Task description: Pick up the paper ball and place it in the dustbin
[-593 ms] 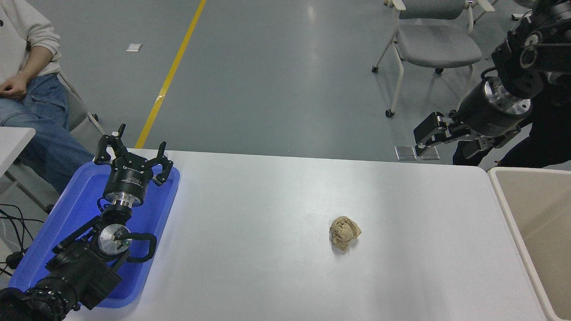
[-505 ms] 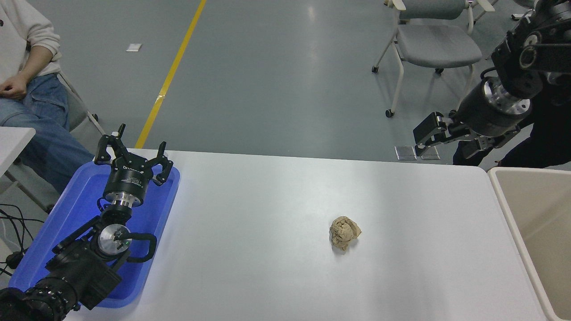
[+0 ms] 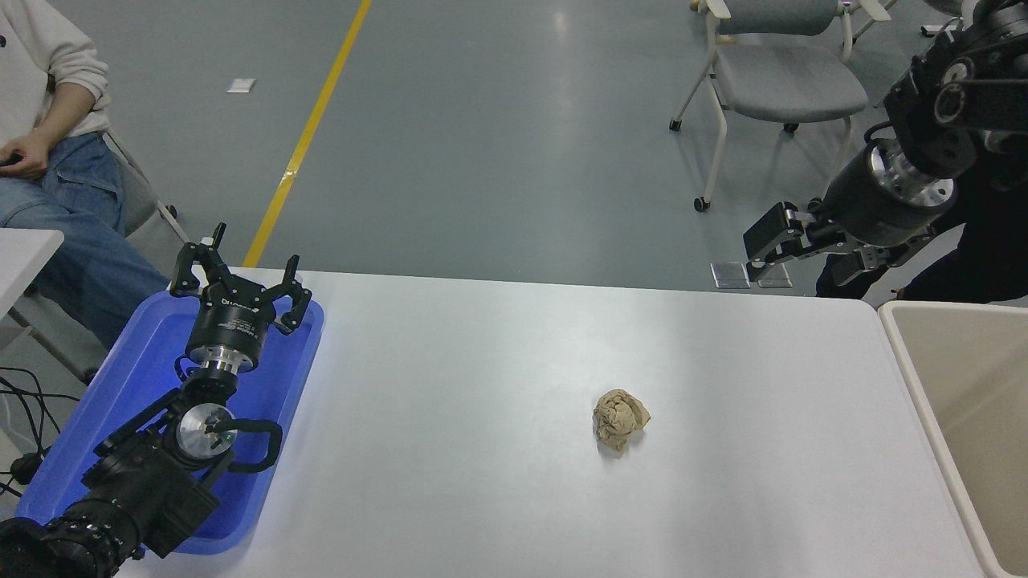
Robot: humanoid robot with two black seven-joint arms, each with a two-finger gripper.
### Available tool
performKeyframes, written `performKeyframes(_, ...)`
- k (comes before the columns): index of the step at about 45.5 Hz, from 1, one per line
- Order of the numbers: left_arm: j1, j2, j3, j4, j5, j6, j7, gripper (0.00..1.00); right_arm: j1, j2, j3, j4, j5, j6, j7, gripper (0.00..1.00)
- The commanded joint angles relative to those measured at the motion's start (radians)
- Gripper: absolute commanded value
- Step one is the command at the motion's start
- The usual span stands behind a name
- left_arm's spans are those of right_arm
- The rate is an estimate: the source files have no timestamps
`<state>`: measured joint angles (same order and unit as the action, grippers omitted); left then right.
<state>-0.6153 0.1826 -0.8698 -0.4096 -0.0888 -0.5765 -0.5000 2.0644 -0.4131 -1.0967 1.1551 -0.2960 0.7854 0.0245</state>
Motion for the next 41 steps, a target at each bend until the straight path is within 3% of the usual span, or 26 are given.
performKeyframes(1, 0.0, 0.0, 0.0, 0.0, 0.0, 0.0, 0.0, 1.0, -0.003, 0.019, 0.001, -0.006, 0.003, 0.0, 0.0, 1.0)
performKeyframes(31, 0.0, 0.0, 0.0, 0.0, 0.0, 0.0, 0.0, 1.0, -0.029, 0.023, 0.052, -0.086, 0.021, 0.0, 0.002, 1.0)
performKeyframes(41, 0.0, 0.0, 0.0, 0.0, 0.0, 0.0, 0.0, 1.0, -0.018, 0.097, 0.044, -0.107, 0.02, 0.0, 0.002, 1.0)
